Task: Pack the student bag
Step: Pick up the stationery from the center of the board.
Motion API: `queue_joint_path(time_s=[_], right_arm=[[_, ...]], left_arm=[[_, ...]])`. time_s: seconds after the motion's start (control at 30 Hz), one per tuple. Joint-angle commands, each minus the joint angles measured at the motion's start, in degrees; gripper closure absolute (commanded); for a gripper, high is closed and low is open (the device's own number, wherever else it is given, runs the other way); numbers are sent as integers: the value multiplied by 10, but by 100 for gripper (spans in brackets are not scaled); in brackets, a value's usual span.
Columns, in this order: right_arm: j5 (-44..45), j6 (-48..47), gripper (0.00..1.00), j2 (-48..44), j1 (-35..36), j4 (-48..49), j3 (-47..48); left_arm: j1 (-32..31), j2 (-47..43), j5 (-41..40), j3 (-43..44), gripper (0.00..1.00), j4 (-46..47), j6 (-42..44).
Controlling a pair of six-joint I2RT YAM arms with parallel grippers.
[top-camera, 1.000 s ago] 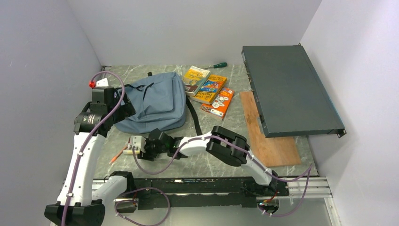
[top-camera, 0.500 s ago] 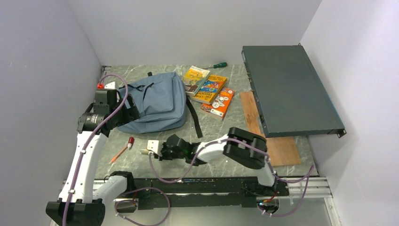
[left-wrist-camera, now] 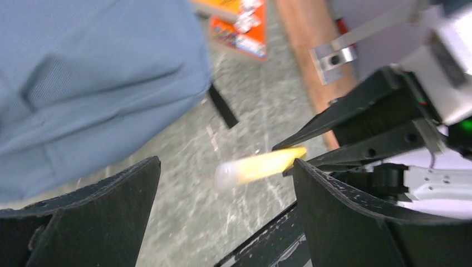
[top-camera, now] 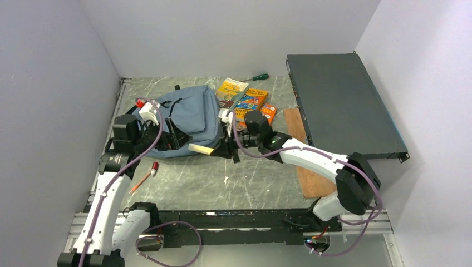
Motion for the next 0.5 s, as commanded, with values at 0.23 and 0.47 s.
queue_joint_path(time_s=[0.23, 0.47], right_arm=[[-244, 104, 100, -111, -73, -56, 43], [-241, 104, 100, -130, -78, -53, 68]], left_arm=[[-4, -80, 263, -8, 0, 209, -17], [-31, -70, 341, -8, 15, 223, -33]])
